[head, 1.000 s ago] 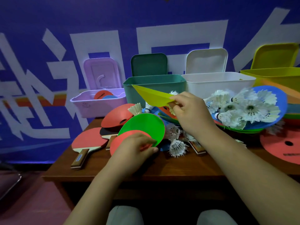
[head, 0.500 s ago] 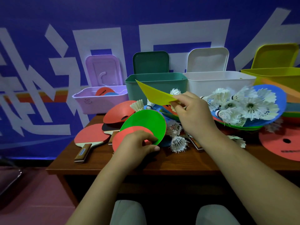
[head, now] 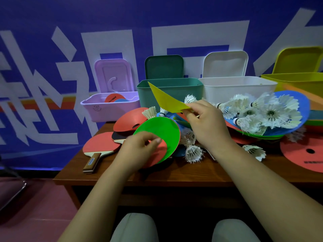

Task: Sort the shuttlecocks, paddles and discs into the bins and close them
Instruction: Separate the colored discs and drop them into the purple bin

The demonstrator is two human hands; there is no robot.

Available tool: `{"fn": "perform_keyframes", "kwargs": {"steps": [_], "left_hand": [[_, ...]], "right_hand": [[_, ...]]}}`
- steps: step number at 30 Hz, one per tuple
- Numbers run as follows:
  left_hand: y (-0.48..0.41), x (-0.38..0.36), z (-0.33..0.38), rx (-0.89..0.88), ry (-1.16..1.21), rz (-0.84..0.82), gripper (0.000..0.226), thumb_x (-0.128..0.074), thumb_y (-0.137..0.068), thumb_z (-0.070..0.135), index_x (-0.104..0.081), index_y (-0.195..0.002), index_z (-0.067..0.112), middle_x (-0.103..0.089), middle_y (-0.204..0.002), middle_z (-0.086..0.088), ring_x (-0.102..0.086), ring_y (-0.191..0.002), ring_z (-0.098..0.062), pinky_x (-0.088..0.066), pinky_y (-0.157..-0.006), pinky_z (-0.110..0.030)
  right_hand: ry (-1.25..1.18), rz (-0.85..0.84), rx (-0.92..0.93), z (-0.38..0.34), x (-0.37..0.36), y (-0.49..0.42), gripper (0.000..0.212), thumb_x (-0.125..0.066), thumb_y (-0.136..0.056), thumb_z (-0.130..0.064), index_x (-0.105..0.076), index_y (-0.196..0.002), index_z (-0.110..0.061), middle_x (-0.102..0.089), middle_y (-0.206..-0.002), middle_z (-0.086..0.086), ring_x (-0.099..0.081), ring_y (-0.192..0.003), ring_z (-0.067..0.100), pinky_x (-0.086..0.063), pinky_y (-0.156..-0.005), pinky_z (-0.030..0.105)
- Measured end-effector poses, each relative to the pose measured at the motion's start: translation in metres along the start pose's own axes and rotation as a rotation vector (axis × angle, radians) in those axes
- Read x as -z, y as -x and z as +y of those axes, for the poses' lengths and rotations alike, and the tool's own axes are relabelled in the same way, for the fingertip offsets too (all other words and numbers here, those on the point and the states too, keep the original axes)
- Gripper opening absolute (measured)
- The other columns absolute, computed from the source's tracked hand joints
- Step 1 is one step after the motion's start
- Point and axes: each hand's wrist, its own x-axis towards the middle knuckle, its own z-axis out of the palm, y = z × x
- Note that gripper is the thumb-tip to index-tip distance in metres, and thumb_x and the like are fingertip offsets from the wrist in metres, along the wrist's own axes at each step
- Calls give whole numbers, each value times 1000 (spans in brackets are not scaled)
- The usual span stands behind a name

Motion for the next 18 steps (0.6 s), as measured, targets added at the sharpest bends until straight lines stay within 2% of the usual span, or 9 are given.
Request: {"fn": "perform_keyframes", "kwargs": {"steps": [2, 4, 7, 9, 12, 15, 18], "left_hand": [[-22, 7, -17, 62, -93, 116, 18, -69, -99, 27, -77, -114, 21, -74, -111, 8, -66, -95, -12, -48, -87, -29], [-42, 13, -35, 163, -149, 187, 32, -70, -96, 20, -71, -127, 13, -70, -126, -5, -66, -113, -25, -47, -97, -35], [-63, 19, -56, 277, -234, 162, 45, -71, -92, 16, -65, -137, 10, -66, -135, -13, -60, -124, -34, -46, -104, -42], [-71, 20, -67, 311, -316, 129, 40, -67, -91, 16, -71, -131, 20, -70, -129, -12, -63, -118, -37, -51, -99, -45], [-76, 22, -70, 330, -387, 90, 26, -66, -91, 21, -81, -110, 30, -75, -112, -9, -67, -100, -37, -58, -85, -44], [-77, 29, -60, 338, -330, 241, 20, -66, -96, 26, -81, -109, 29, -76, -111, -8, -67, -101, -38, -55, -82, -41], [-75, 38, -43, 333, -290, 456, 22, -60, -101, 33, -78, -114, 30, -74, -111, -8, -65, -100, -37, -45, -76, -38]], "right_hand": [[-1, -10, -7, 0, -4, -2, 19, -70, -96, -15, -82, -109, -21, -67, -94, 0, -60, -89, 18, -46, -79, 34], [-10, -21, -13, 1, -8, -4, 19, -69, -97, -16, -82, -110, -20, -67, -95, 1, -60, -90, 18, -47, -80, 35], [-20, -26, -11, 2, -11, -7, 18, -68, -99, -17, -81, -111, -21, -67, -95, 0, -59, -90, 18, -46, -78, 34], [-15, -32, -7, 2, -12, -9, 19, -68, -99, -17, -81, -111, -21, -66, -95, 0, -59, -89, 17, -46, -77, 32], [0, -27, -1, 3, -11, -13, 19, -68, -98, -16, -82, -110, -21, -66, -94, -1, -58, -87, 16, -44, -75, 28], [26, -27, 4, 6, -6, -17, 19, -67, -98, -14, -81, -108, -22, -66, -93, -4, -59, -87, 16, -43, -72, 23], [32, -20, 2, 12, -1, -23, 20, -65, -97, -14, -81, -108, -21, -68, -96, -2, -62, -90, 18, -49, -77, 33]]}}
